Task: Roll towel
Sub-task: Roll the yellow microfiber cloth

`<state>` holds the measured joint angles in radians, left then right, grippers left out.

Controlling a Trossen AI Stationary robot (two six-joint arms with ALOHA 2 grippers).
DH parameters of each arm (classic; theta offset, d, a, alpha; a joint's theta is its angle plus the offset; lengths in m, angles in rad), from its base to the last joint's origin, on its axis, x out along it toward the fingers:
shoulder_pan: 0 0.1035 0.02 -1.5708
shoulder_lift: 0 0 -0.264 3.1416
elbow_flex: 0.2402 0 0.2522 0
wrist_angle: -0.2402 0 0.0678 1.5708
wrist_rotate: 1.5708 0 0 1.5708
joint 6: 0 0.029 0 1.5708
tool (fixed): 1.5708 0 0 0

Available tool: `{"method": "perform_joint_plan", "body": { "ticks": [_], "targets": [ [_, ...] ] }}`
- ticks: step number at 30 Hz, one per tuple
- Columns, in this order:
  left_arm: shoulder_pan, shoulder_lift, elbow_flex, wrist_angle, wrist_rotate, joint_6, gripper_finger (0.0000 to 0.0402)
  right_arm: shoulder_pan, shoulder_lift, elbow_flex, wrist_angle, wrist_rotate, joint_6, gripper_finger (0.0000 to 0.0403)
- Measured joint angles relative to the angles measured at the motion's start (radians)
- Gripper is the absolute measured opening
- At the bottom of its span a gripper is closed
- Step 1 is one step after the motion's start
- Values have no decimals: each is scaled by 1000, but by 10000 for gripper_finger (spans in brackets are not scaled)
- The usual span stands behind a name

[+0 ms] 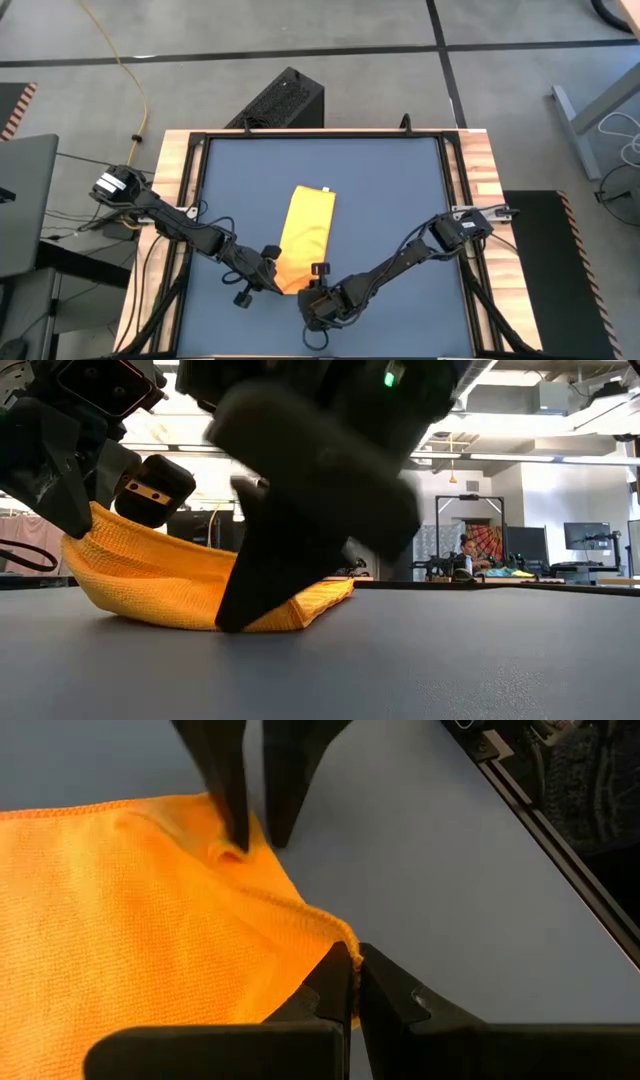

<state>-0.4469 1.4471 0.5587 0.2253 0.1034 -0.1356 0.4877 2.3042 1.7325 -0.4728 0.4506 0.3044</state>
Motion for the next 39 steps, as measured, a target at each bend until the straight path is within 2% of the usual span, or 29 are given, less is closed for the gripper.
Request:
{"method": "perform_joint_plan", "body": {
  "ticks": [9, 23, 30, 39],
  "targets": [
    [0, 0, 0, -14, 9, 0, 0, 1, 6, 0, 1, 67, 9, 112],
    [0, 0, 0, -18, 9, 0, 0, -3, 6, -2, 2, 75, 62, 87],
    [0, 0, 0, -18, 12, 0, 0, -1, 0, 54, -51, 47, 88, 87],
    [0, 0, 0, -18, 12, -4, 0, -18, -3, 56, -47, -29, 106, 88]
  ]
}}
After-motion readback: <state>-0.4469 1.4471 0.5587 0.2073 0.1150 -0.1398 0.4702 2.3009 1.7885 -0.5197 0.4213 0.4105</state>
